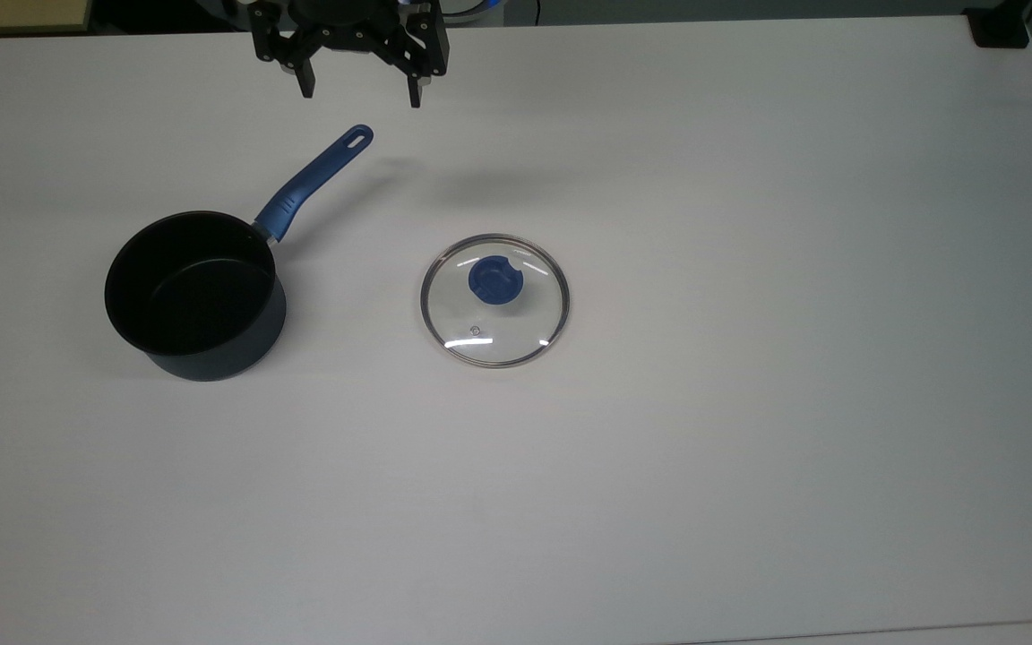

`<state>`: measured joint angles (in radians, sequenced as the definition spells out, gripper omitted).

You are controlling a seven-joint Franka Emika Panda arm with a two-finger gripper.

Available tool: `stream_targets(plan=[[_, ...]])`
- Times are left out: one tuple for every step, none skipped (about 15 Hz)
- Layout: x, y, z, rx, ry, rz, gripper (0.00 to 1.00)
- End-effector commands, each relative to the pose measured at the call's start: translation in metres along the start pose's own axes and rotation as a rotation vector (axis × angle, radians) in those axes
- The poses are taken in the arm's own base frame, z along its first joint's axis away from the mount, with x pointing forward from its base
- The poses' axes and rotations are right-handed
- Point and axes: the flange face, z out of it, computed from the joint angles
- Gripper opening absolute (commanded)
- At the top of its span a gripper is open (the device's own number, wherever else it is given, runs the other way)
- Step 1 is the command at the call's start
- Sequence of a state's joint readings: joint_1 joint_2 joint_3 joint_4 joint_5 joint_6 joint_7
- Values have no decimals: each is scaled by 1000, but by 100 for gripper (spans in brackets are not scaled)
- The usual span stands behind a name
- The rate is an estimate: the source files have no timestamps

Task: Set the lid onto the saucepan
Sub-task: 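Move the open gripper toward the glass lid's blue knob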

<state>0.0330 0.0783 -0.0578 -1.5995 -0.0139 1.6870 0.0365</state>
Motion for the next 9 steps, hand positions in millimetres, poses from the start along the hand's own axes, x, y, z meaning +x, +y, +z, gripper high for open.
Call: stream_targets(plan=[[-4,-7,2,-12,-24,-7,100],[-3,-7,1,-11,-19,-7,100],[-4,-7,0,-13,-16,-9,100],[-4,-8,0,-12,-16,-12,100],[-3,-9,1,-13,-19,-21,100],[-2,-8,4,-11,-22,-42,100],[-2,-8,5,-7,-24,-60,100],[-2,-7,5,0,-27,-66,100],[-3,-8,6,2,-33,-61,100]])
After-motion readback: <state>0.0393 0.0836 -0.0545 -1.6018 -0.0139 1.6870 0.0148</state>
